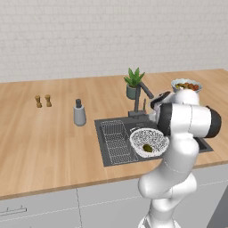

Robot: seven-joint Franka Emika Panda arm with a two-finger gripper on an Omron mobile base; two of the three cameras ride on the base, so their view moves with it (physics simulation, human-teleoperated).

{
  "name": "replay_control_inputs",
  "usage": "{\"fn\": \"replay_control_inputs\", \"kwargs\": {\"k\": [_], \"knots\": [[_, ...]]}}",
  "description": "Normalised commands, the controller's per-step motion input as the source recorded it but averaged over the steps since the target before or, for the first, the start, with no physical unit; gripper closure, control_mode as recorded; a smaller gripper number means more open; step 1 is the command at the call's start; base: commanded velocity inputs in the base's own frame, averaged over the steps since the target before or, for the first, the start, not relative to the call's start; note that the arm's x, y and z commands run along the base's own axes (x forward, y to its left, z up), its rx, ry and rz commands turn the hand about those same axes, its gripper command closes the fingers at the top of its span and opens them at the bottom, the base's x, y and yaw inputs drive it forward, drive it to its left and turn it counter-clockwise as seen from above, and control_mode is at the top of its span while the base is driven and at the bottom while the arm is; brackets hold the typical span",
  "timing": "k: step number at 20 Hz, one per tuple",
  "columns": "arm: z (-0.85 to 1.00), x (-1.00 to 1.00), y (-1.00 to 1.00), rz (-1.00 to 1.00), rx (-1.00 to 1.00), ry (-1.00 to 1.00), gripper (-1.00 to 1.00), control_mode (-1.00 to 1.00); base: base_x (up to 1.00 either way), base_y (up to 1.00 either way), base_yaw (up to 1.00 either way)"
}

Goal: Put the colander in the sink, put the kiwi in the colander, and turn on the sink faucet and pour water over the colander.

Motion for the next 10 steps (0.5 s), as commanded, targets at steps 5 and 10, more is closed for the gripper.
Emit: {"fn": "replay_control_inputs", "kwargs": {"k": [5, 10], "knots": [[0.46, 0.0, -0.15, 0.0, 0.05, -0.35, -1.0, -1.0, 0.0, 0.0, 0.0], [0.18, 0.0, -0.09, 0.0, 0.01, -0.28, -1.0, -1.0, 0.0, 0.0, 0.0]]}}
